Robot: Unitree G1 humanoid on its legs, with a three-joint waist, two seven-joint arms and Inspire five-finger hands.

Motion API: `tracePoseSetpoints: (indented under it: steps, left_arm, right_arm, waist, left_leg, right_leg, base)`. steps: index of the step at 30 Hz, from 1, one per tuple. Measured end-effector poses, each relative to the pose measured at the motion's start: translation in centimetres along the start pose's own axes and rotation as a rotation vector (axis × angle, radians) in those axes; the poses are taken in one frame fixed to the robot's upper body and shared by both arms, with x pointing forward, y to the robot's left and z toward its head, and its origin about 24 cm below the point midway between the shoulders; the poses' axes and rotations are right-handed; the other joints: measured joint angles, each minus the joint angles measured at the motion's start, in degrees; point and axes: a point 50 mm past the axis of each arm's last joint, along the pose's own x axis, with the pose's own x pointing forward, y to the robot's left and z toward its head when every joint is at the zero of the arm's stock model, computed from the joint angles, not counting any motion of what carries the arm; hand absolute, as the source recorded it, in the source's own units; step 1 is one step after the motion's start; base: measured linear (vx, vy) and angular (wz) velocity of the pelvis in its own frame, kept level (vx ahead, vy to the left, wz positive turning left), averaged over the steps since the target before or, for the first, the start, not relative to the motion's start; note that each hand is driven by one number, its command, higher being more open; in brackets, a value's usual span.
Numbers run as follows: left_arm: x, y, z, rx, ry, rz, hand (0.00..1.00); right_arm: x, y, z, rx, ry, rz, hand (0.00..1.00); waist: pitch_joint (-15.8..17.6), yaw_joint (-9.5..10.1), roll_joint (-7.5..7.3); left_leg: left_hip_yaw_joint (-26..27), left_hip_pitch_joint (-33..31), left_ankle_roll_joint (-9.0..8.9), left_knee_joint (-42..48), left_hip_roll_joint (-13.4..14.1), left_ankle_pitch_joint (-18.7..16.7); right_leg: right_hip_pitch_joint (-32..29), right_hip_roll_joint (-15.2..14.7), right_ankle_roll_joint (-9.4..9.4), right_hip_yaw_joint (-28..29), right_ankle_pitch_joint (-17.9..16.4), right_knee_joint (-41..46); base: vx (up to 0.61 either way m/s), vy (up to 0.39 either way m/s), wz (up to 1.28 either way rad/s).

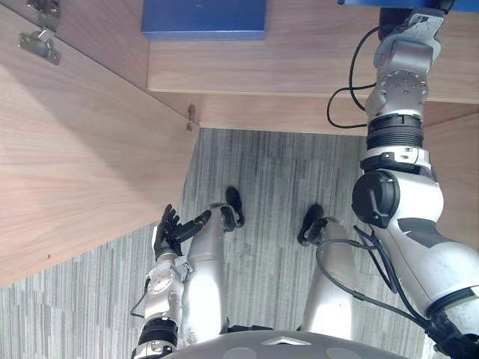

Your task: Walk over to the cabinet, pick up the folder, carry it to the office cabinet, place the folder inside the office cabinet, then close the office cabinet door

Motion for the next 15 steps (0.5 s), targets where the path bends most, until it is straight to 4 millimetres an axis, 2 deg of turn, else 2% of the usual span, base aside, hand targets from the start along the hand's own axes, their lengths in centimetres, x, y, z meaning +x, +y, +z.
tracePoseSetpoints:
  steps: [4,7,10,15]
  left_arm:
    - [-0.1,1.3,-0.9,-0.033,0.042,0.066,1.0]
    - [-0.7,3.5,-3.0,-0.077,0.155,0.185,1.0]
    - [-1.3,4.5,-4.2,-0.104,0.217,0.244,1.0]
    - [-1.5,5.4,-4.2,-0.138,0.213,0.289,1.0]
  right_arm:
    - [0.3,0.8,1.0,0.126,-0.033,-0.037,0.0]
    - [0.5,1.8,1.7,0.169,-0.058,-0.04,0.0]
    - [0.7,2.1,2.4,0.194,-0.08,-0.05,0.0]
    - [0.9,1.3,2.5,0.2,-0.086,-0.099,0.0]
  waist:
    - [-0.1,0.81,0.18]
    - [-0.1,1.03,0.2]
    - [-0.2,1.66,0.17]
    - [-1.7,2.1,0.25]
  left_leg:
    - [-1.0,-0.4,-0.38,-1.2,-0.9,1.4]
    - [-1.9,-0.9,-0.67,-1.9,-1.2,2.4]
    - [-2.3,-1.0,-1.18,-2.2,-1.2,2.7]
    - [-2.8,-2.4,-1.37,-3.0,-1.7,4.1]
  right_leg:
    - [0.0,-0.8,-0.65,-1.0,-0.4,0.5]
    - [-0.1,-1.0,-1.1,-2.0,-0.7,0.8]
    - [-0.3,-1.0,-1.55,-2.3,-0.9,1.4]
    - [-2.1,-1.3,-1.93,-2.5,-1.1,2.2]
  base:
    - [-0.04,-0.052,0.2]
    - [-0.06,-0.05,0.14]
    - [-0.09,-0.051,0.09]
    - [-0.07,-0.039,0.08]
